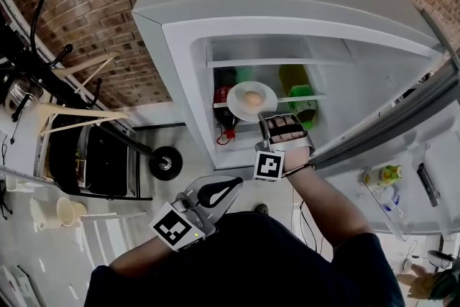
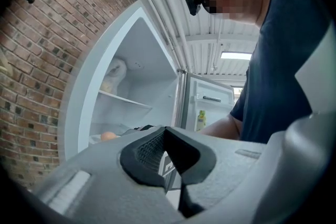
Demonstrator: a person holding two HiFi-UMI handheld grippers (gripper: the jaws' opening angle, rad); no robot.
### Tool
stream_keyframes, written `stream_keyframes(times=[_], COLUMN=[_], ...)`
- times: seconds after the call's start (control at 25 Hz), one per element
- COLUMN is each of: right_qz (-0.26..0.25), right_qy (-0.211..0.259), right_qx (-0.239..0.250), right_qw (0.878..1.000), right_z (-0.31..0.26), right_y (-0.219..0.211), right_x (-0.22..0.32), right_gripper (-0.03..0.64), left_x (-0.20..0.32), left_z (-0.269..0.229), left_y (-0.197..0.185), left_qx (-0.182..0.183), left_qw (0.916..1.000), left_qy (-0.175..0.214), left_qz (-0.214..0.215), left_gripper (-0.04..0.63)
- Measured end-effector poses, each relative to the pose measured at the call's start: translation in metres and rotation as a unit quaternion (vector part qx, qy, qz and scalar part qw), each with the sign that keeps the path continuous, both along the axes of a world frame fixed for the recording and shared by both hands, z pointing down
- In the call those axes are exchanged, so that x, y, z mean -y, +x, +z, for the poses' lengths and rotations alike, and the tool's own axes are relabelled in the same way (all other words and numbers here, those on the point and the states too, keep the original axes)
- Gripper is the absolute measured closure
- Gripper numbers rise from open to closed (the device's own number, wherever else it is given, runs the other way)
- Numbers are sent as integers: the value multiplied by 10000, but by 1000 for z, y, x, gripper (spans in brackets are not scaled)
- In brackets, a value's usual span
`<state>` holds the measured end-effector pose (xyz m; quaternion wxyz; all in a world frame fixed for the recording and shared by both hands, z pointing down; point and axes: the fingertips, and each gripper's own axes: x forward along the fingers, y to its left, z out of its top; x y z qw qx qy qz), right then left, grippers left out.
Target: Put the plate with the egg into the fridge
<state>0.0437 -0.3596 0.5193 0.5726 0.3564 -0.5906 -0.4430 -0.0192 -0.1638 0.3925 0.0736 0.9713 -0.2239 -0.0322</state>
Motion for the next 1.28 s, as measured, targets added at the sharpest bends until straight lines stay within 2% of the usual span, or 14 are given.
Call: stream_keyframes(times=[0.56, 0.72, 0.92, 1.28], right_qz=[-42, -4, -46, -110], right_qy=[-284, -517, -1140, -1332], right_qx=[-197, -235, -117, -153], right_qw=[9994, 9984, 9934, 9909], right_z=[11, 15, 26, 27], right_y=[-10, -8, -11, -19], right_x=[28, 33, 31, 44], right_gripper=[597, 595, 575, 572], left_x=[2, 2, -1, -6], left_z=[2, 4, 5, 7], left_y=[-13, -14, -11, -7], left_qx=[10, 15, -20, -15], left_qw=[9997, 9996, 9996, 9993], left_qy=[-65, -87, -116, -150], left_qz=[-224, -259, -263, -332], left_gripper=[595, 595, 595, 595])
